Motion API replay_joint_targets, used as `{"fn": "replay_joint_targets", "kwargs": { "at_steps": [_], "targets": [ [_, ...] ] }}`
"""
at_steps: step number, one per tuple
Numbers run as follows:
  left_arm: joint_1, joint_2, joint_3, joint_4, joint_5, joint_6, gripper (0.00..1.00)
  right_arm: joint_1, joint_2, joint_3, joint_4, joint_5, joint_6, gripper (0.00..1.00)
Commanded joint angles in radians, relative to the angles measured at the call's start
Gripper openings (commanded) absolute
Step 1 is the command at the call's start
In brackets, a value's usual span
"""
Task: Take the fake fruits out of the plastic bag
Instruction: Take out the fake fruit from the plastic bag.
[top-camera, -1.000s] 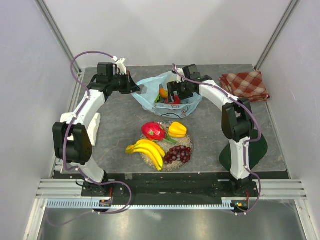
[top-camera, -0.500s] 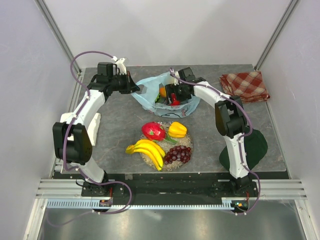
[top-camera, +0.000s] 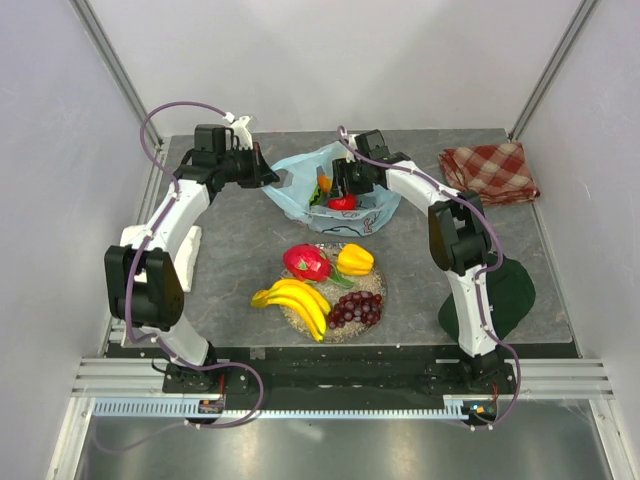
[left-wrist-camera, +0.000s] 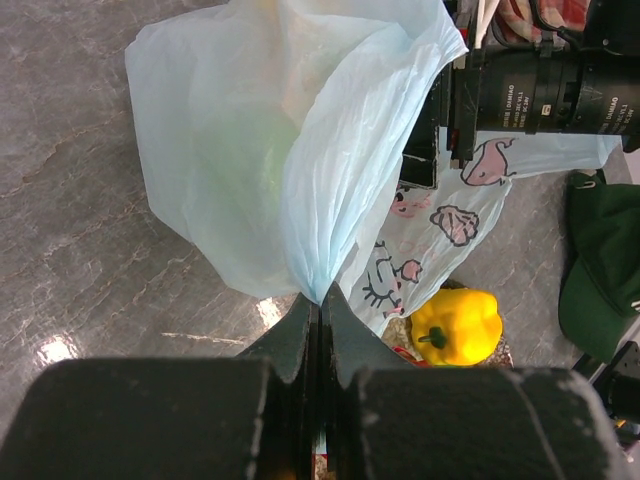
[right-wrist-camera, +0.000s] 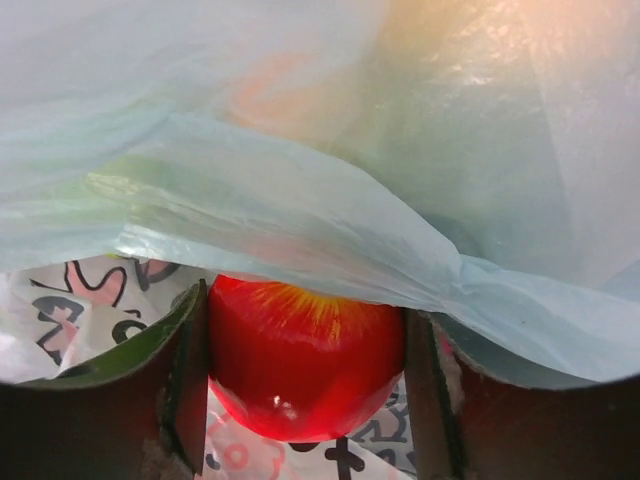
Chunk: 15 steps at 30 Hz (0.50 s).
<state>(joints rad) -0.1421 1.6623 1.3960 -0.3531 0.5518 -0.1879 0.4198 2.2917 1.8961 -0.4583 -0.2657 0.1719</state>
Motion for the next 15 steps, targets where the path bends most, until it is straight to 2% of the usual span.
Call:
{"fn": "replay_joint_targets", "kwargs": {
  "at_steps": [1, 2, 5, 15],
  "targets": [
    [-0.005, -0.039, 0.001, 0.003, -0.004, 0.039, 0.02, -0.006, -0.059, 0.027, 0.007, -0.016, -0.046, 0.47],
    [-0.005, -0.038, 0.001, 0.003, -0.004, 0.039, 0.02, -0.012, -0.081, 0.026, 0.004, -0.041, -0.051, 0.43],
    [-0.005, -0.032, 0.004, 0.006, -0.001, 0.038, 0.02, -0.021, -0.175, 0.026, -0.011, -0.088, -0.067, 0.40],
    [-0.005, -0.021, 0.026, 0.000, -0.021, 0.074, 0.02, -0.024, -0.494, -0.083, -0.037, -0.245, -0.133, 0.40]
  ]
}}
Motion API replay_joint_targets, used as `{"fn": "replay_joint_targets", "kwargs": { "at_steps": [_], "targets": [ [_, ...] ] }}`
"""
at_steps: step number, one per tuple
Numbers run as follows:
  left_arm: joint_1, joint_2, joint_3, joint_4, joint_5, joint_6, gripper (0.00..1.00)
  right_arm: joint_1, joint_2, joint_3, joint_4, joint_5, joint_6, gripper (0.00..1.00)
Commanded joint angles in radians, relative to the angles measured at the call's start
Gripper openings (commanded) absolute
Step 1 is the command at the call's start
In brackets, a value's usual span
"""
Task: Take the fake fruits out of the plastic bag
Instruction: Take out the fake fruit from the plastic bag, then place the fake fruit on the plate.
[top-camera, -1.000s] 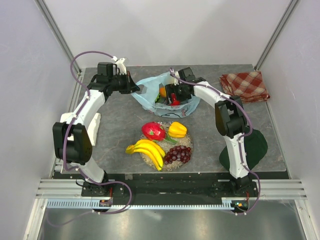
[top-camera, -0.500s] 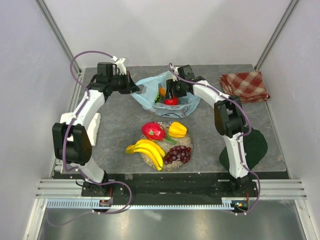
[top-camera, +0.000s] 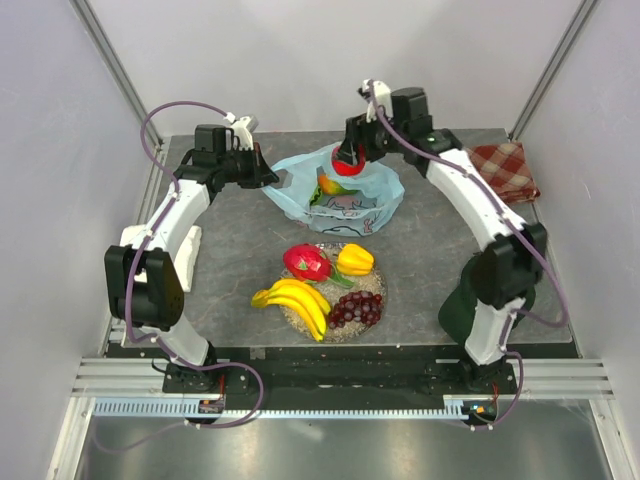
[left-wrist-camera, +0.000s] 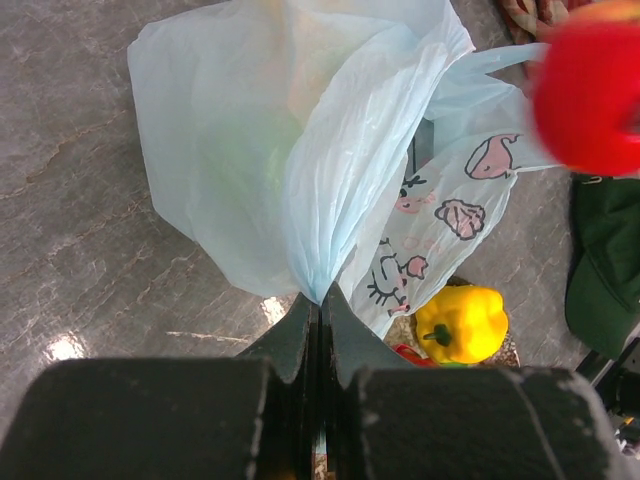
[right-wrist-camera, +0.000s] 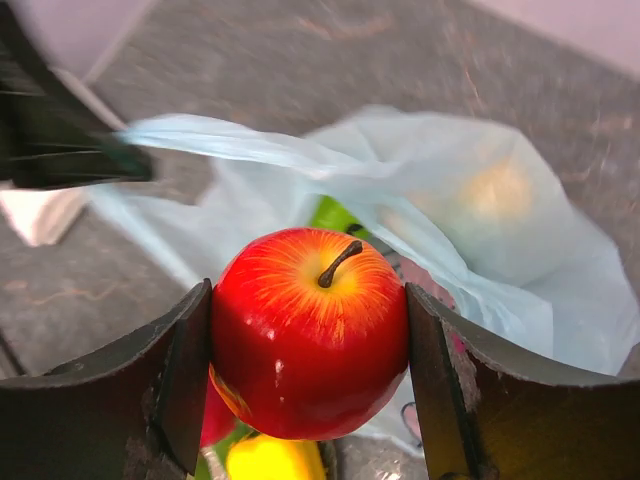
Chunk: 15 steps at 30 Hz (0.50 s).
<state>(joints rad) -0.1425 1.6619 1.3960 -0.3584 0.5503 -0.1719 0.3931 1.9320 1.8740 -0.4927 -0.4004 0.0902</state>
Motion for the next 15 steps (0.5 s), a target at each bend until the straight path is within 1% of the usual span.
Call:
{"fn": "replay_joint_targets", "kwargs": {
  "at_steps": [1, 2, 3, 4, 5, 6, 7, 9, 10, 12, 13, 15],
  "targets": [
    [-0.005, -0.021, 0.028, 0.006, -0.020, 0.063, 0.02, 0.004, -0.189, -0.120, -0.007, -0.156, -0.075, 0.40],
    [-0.005, -0.022, 0.034, 0.007, -0.021, 0.069, 0.02, 0.006, -0.218, -0.159, -0.007, -0.181, -0.104, 0.40],
    [-0.005, -0.021, 0.037, 0.006, -0.023, 0.069, 0.02, 0.009, -0.246, -0.198, -0.009, -0.195, -0.171, 0.40],
    [-0.005, -0.024, 0.043, 0.007, -0.023, 0.072, 0.02, 0.018, -0.302, -0.276, -0.009, -0.225, -0.203, 0.40],
    [-0.005, -0.025, 0.049, 0.004, -0.024, 0.077, 0.02, 0.023, -0.329, -0.314, -0.013, -0.247, -0.237, 0.41],
    [-0.005, -0.033, 0.052, 0.004, -0.026, 0.078, 0.02, 0.030, -0.376, -0.344, -0.026, -0.264, -0.326, 0.41],
    [-0.005, -0.034, 0.055, -0.001, -0.027, 0.083, 0.02, 0.050, -0.398, -0.399, -0.055, -0.284, -0.364, 0.43],
    [-0.005, -0.039, 0.063, -0.005, -0.035, 0.097, 0.02, 0.076, -0.433, -0.433, -0.111, -0.314, -0.464, 0.45],
    [-0.003, -0.039, 0.063, -0.007, -0.038, 0.100, 0.02, 0.111, -0.435, -0.446, -0.177, -0.319, -0.548, 0.45],
    [-0.002, -0.039, 0.066, -0.008, -0.039, 0.101, 0.02, 0.151, -0.432, -0.458, -0.222, -0.308, -0.604, 0.45],
    [0.000, -0.036, 0.067, -0.007, -0.036, 0.098, 0.02, 0.191, -0.429, -0.473, -0.237, -0.299, -0.633, 0.45],
    [0.000, -0.033, 0.070, -0.005, -0.029, 0.091, 0.02, 0.251, -0.407, -0.486, -0.245, -0.267, -0.647, 0.45]
  ]
}}
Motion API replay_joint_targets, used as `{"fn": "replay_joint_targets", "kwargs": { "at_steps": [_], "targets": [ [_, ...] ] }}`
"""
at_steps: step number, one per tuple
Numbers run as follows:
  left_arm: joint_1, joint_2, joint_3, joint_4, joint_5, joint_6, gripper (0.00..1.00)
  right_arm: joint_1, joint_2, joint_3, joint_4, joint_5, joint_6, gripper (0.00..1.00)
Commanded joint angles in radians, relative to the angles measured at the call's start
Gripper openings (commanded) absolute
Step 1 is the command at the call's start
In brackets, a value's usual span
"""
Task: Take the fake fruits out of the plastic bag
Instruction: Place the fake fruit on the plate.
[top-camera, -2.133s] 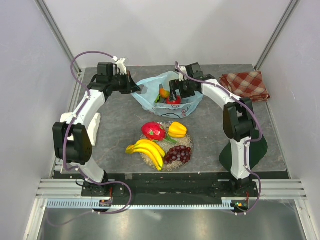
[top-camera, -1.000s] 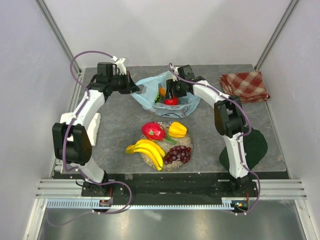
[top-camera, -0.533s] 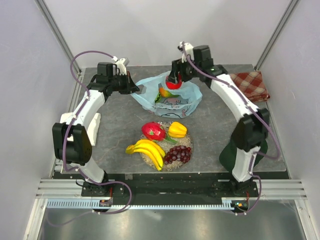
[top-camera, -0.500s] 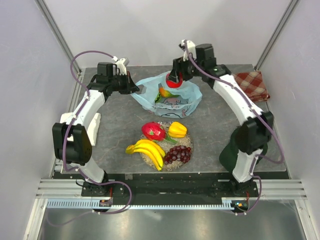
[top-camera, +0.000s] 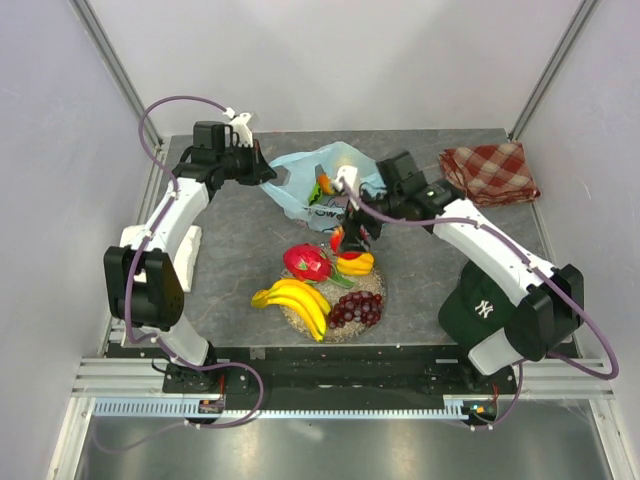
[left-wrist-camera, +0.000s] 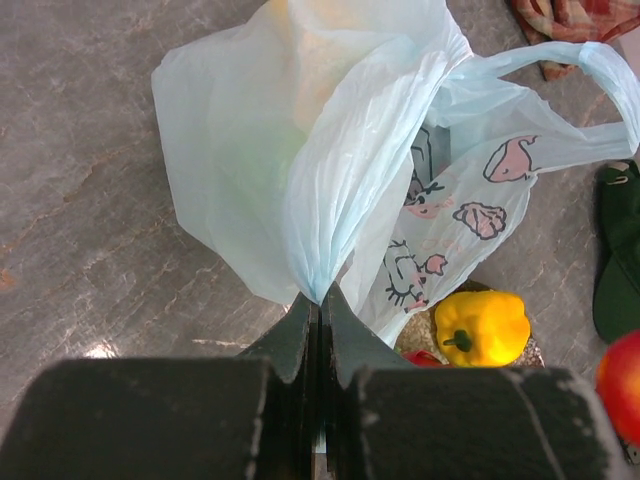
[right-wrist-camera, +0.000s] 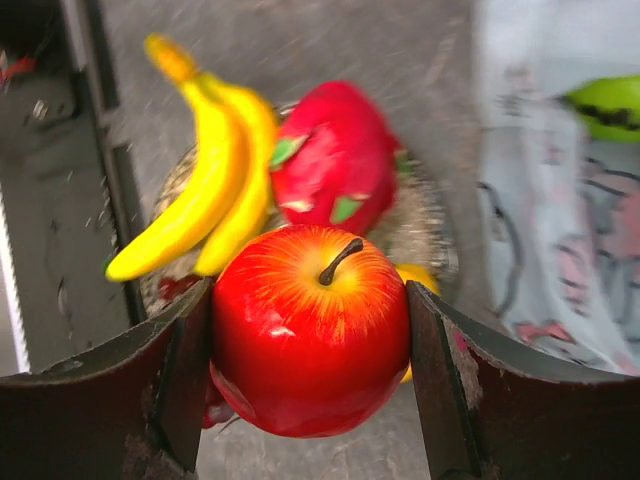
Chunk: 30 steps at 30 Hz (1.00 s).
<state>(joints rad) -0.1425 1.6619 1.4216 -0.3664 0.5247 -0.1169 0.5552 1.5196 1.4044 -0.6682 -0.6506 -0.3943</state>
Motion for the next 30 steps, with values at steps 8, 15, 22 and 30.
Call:
{"fn": "replay_joint_targets", "kwargs": {
  "at_steps": [8, 15, 22, 30],
  "targets": [
    [0.000, -0.045, 0.060, 0.017, -0.017, 0.066, 0.02, 0.236, 0.115, -0.051, -0.087, 0.040, -0.202, 0.44],
    [-0.002, -0.076, 0.053, 0.012, -0.023, 0.079, 0.02, 0.256, 0.258, 0.011, -0.074, 0.123, -0.181, 0.42],
    [-0.002, -0.102, 0.019, 0.014, -0.017, 0.082, 0.02, 0.275, 0.306, 0.047, -0.085, 0.140, -0.198, 0.45],
    [-0.002, -0.083, 0.045, 0.018, -0.009, 0.072, 0.02, 0.293, 0.271, 0.056, -0.097, 0.157, -0.155, 0.98]
  ]
}}
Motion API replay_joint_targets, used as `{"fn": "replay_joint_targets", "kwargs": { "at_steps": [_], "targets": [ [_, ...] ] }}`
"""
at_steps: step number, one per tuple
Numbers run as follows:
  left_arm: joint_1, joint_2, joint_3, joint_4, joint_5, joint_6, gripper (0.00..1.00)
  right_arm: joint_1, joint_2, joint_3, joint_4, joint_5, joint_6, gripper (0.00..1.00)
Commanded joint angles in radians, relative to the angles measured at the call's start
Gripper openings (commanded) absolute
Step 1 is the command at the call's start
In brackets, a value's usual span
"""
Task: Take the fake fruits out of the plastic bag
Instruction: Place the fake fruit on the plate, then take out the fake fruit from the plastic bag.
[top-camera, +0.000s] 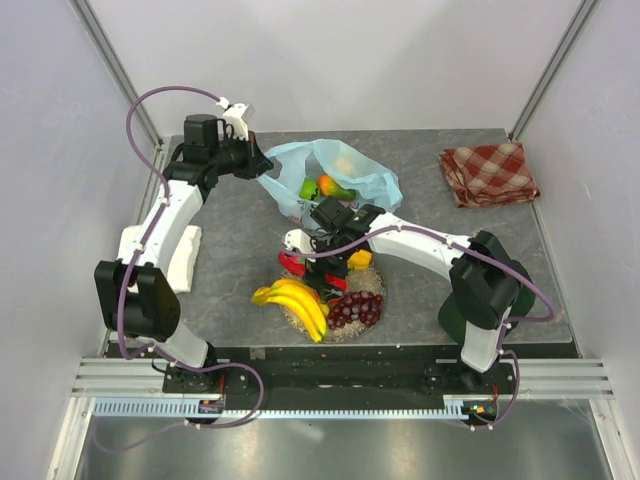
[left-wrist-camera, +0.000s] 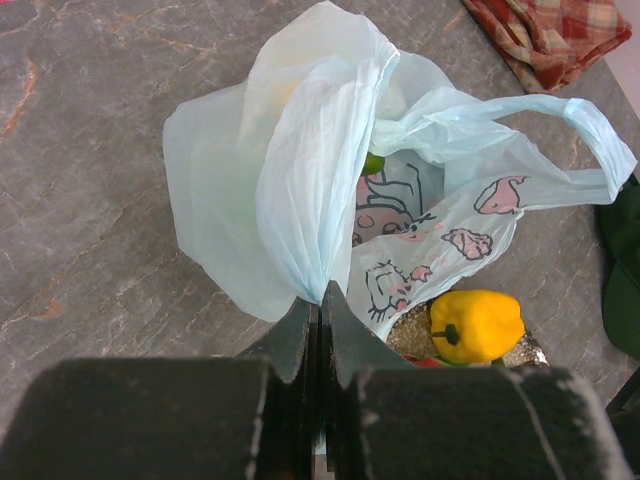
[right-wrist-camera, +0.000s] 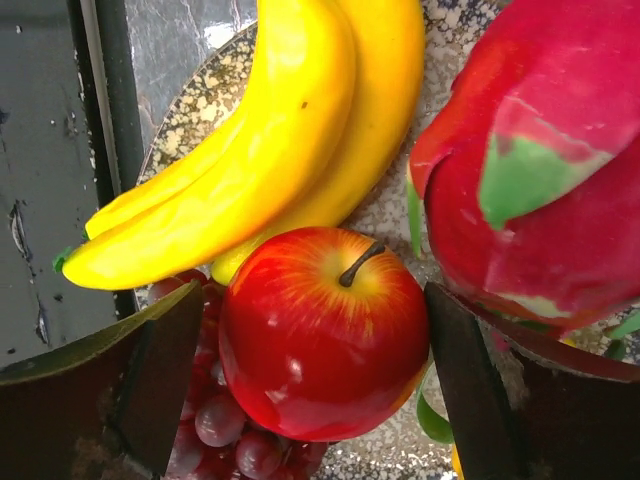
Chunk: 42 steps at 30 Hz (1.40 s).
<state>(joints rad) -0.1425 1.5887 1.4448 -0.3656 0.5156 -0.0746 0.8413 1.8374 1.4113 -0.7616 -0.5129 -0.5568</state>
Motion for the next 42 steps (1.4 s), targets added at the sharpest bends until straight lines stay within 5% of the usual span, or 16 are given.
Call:
{"fn": "replay_joint_targets", "kwargs": {
  "at_steps": [1, 12, 15, 19, 29, 42],
  "targets": [
    [-0.002, -0.009, 0.028, 0.017, 0.004, 0.027, 0.02, 0.007, -0.053, 0.060, -0.013, 0.025, 0.008, 0.98],
    [-0.011, 0.004, 0.040, 0.027, 0.055, -0.007, 0.02, -0.074, -0.090, 0.385, -0.272, 0.071, -0.060, 0.98],
    [-0.017, 0.007, 0.037, 0.031, 0.069, -0.025, 0.02, -0.137, -0.079, 0.434, -0.193, 0.116, 0.004, 0.98],
    [-0.026, 0.005, 0.046, 0.036, 0.086, -0.048, 0.02, -0.287, 0.006, 0.454, 0.031, 0.102, 0.301, 0.98],
    [-0.026, 0.020, 0.058, 0.008, 0.083, -0.074, 0.02, -0.341, 0.315, 0.719, 0.084, 0.030, 0.233, 0.56],
    [-0.026, 0.010, -0.018, -0.030, 0.046, -0.019, 0.02, -0.347, 0.577, 0.845, 0.186, 0.094, 0.198, 0.73]
  ]
}}
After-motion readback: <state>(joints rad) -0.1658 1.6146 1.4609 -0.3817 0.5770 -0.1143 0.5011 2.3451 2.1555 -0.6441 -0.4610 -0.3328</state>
